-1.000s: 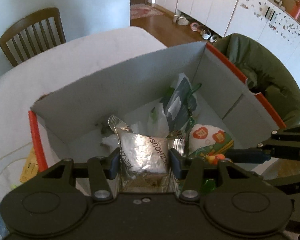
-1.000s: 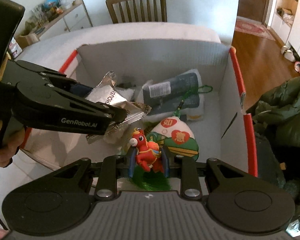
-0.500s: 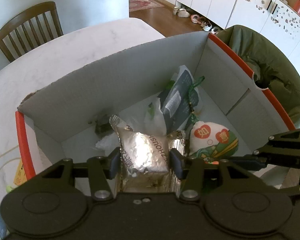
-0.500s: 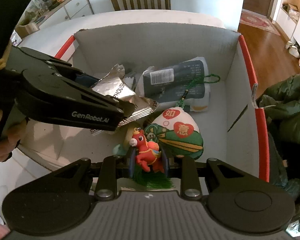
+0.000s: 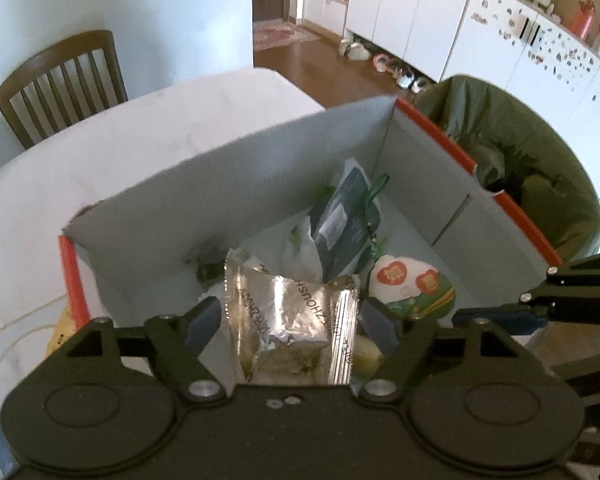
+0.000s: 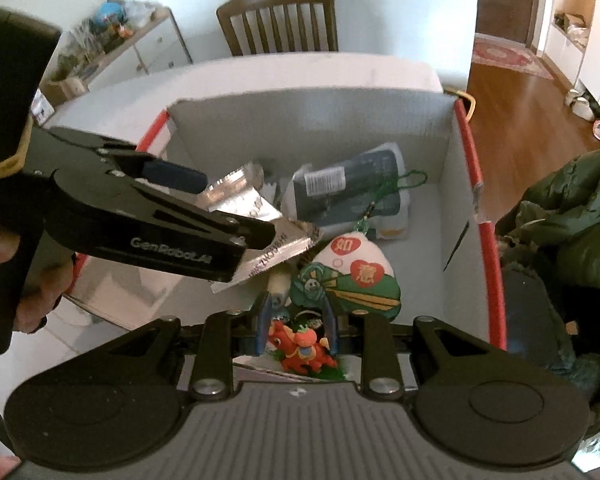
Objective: Organize objects
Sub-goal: 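Open the left tool to drop the foil bag while the right tool releases the keychain, then move both open tools back over the green stick and yellow box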
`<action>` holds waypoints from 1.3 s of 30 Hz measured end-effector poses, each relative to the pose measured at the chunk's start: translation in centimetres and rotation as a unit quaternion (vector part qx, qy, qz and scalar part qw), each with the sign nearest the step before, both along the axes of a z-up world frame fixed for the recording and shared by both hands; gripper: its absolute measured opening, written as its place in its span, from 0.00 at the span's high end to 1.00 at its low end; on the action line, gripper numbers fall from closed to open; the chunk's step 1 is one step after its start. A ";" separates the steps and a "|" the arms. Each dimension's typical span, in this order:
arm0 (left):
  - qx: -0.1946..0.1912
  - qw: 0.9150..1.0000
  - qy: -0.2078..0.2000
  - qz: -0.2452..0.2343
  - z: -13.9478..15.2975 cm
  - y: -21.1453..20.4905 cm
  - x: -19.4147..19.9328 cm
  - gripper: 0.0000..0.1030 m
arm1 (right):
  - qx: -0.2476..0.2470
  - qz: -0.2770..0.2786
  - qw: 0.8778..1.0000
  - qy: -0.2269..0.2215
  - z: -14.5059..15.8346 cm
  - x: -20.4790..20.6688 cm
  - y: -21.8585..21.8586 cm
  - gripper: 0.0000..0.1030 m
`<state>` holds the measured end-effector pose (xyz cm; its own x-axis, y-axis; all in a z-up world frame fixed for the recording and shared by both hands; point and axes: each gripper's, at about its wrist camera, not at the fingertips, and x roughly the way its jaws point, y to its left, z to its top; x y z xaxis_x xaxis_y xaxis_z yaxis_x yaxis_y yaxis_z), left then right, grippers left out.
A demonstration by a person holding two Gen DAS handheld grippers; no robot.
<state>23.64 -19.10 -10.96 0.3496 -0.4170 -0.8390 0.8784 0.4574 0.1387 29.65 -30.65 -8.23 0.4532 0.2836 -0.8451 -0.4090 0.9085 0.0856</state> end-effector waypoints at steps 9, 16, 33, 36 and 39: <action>-0.055 0.998 -0.008 -0.003 3.6 2.8 -1.5 0.22 | 0.036 -0.011 0.999 -0.038 3.2 -2.5 -0.3 0.70; -0.082 0.996 -0.018 -0.018 5.7 5.5 -2.7 0.20 | 0.051 -0.022 0.996 -0.068 5.3 -4.2 0.8 0.70; -0.133 0.991 -0.031 0.010 9.5 15.9 0.7 0.01 | 0.083 -0.025 0.990 -0.111 7.5 -7.6 8.6 0.33; -0.129 0.991 -0.042 0.017 9.5 17.6 1.6 0.01 | 0.083 -0.026 0.990 -0.108 7.3 -7.8 10.3 0.30; -0.124 0.991 -0.048 0.022 9.2 19.1 2.7 0.01 | 0.081 -0.028 0.991 -0.104 6.9 -7.7 12.0 0.29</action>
<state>26.34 -0.04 -1.76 0.4455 -0.5896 -0.6737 0.8452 0.5251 0.0994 21.90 -18.66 -1.33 0.6309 0.3777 -0.6778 -0.3832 0.9112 0.1511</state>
